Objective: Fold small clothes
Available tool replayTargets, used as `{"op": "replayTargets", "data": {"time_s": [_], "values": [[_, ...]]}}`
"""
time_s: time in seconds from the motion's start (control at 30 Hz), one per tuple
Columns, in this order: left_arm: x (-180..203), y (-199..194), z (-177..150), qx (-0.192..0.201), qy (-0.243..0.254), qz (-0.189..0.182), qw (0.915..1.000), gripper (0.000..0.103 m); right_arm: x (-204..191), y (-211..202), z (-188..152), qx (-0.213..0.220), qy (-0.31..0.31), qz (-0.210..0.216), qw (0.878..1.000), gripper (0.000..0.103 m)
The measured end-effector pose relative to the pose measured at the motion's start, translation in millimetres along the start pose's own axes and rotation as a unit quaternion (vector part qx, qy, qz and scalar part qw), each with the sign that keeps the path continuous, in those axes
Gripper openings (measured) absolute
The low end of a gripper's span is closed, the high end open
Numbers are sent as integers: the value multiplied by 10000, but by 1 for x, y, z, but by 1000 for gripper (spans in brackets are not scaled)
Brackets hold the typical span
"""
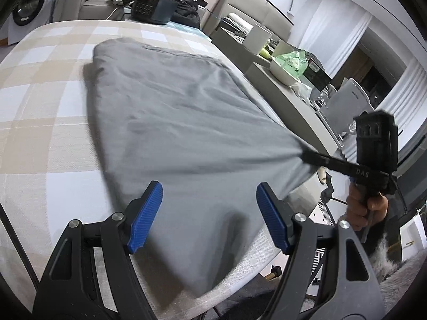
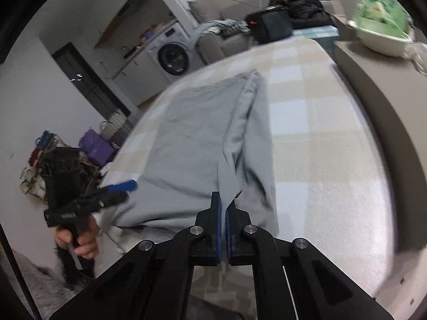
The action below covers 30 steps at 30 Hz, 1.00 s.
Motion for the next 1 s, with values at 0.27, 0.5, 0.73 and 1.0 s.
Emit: {"op": "replayTargets", "data": {"time_s": [0.27,0.5,0.73,1.0], "values": [[-13,-1,-12,-125,-158,127,9997,70,27,1,-12,-74,303,-334,9990,10],[-4,-12,-32,-364,79,34,9993,70,21,-12,-9,100,282,-246,9992,21],[-8,-12,-67,-640,751,368,9944,72,6,4,-17,-32,90,-15,10000,16],[-10,-20,-72,-560,825,759,9921,72,6,-3,-10,-109,-217,-437,9988,8]]}}
Point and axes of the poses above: each gripper's, at about its wrist camera, not at the fingertips, and y roughly the way its jaws point, x to its right, z to its top, the point moved 7 cm from there along y, roughly the way its jaws point, and after that the axes turned 15 degrees about -y, right-handed, at the moved point
